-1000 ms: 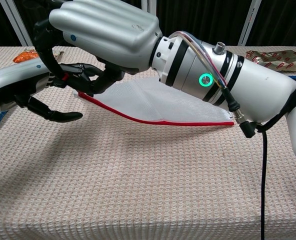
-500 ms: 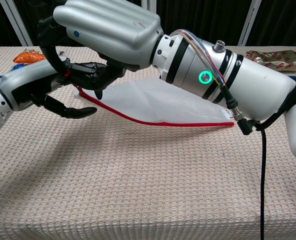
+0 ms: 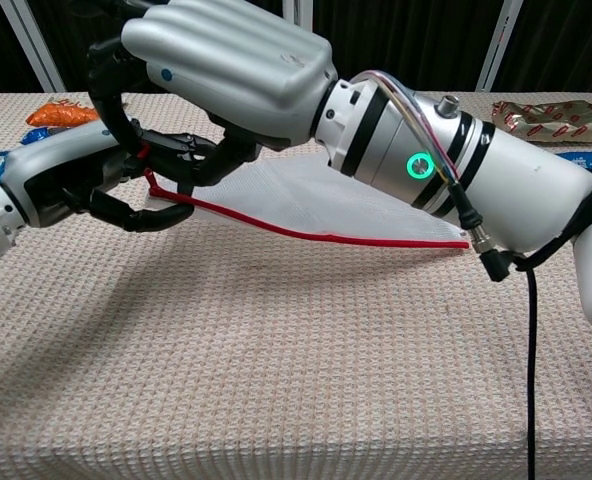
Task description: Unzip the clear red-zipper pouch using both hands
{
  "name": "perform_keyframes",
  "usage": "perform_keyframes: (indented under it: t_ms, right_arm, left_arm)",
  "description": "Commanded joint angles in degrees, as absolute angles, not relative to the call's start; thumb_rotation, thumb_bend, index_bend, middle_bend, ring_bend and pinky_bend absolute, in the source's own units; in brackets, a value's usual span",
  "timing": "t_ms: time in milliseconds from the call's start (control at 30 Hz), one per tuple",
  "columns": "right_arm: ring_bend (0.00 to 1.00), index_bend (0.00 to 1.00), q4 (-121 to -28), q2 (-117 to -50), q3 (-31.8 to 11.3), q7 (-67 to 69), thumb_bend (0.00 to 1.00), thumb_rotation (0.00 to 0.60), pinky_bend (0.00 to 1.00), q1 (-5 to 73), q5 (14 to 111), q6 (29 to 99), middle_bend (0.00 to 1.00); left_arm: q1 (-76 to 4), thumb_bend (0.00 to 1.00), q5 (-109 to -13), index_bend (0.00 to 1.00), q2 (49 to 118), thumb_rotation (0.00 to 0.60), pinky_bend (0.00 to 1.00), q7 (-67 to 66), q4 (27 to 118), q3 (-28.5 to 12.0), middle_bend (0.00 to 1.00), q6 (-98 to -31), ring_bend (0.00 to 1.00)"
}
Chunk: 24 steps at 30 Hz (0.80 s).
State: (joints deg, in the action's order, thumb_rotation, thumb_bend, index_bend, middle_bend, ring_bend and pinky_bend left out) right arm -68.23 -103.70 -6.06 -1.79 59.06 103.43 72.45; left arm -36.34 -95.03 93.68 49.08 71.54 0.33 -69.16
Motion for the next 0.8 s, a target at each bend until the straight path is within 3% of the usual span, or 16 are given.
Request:
perform_keyframes:
  t_ms: [33,800]
  right_arm:
    - [0.03,1.00,-66.99,-104.71,-5.27,-1.96,0.55,0.600,0.00,57.97,103.94,73.91,0.32]
    - [0.03,1.00,-62.39,-106.15,-3.40,-2.53,0.55,0.600,0.00,52.58,104.19,78.86,0.32]
  left_arm:
    - [-35.80,0.41,-94.86,0.64,94.32,0.600,0.11,51.79,70.75,0.52,0.22,-70.41,0.09]
    - [-34.56,0.46,-95.63,0.65,95.63,0.600,0.11,66.16,67.38,1.68,0.22,-74.75,0.09]
